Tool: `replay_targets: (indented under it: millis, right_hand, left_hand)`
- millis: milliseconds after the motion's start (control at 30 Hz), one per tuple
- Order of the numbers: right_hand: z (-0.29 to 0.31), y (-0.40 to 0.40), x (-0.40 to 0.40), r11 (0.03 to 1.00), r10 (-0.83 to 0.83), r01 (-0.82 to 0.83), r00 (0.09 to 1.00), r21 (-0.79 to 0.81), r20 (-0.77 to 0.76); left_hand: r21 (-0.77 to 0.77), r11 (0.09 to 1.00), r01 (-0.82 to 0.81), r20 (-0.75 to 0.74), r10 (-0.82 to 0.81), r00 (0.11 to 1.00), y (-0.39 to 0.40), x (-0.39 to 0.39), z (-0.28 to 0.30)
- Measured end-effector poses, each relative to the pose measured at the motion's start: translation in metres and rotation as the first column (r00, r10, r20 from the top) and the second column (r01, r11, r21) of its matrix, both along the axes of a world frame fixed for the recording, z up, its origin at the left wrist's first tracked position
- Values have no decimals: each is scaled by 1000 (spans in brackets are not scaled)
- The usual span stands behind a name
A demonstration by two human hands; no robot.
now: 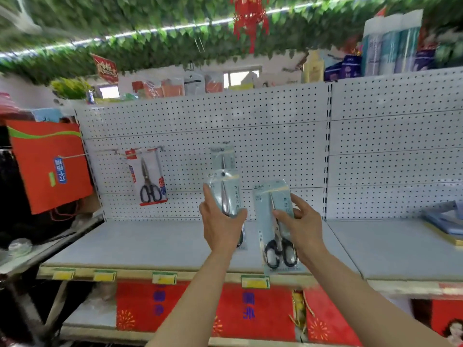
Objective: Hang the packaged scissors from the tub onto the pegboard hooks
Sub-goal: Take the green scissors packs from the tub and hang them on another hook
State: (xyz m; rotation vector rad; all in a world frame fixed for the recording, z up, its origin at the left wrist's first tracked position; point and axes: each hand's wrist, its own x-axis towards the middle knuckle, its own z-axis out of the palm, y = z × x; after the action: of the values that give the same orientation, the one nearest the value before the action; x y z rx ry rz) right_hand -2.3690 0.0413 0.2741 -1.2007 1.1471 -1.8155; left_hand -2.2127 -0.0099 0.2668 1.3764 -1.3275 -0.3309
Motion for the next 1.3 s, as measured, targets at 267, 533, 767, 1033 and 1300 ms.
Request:
replay_targets:
  millis: [267,533,767,1033,1300]
  right_hand:
    - [34,-60,35,998,-53,55,998,-37,45]
    - [40,-90,38,999,-25,26,999,-44,37]
    - [37,-105,37,999,-20,21,1000,-38,8]
    - [40,-118,39,997,0,-1,1000,-81,-16]
    - [39,-138,52,994,35,-34,999,-107,9]
  left_hand:
    - [-1,998,61,74,-61,995,-93,25,40]
    - [9,997,70,90,-71,993,-142,16,46]
    - [25,998,55,84,-57,995,-164,12,41]
    - [34,999,-20,140,15,990,-188,7,31]
    - [-1,997,-72,205,70,976,-210,15,18]
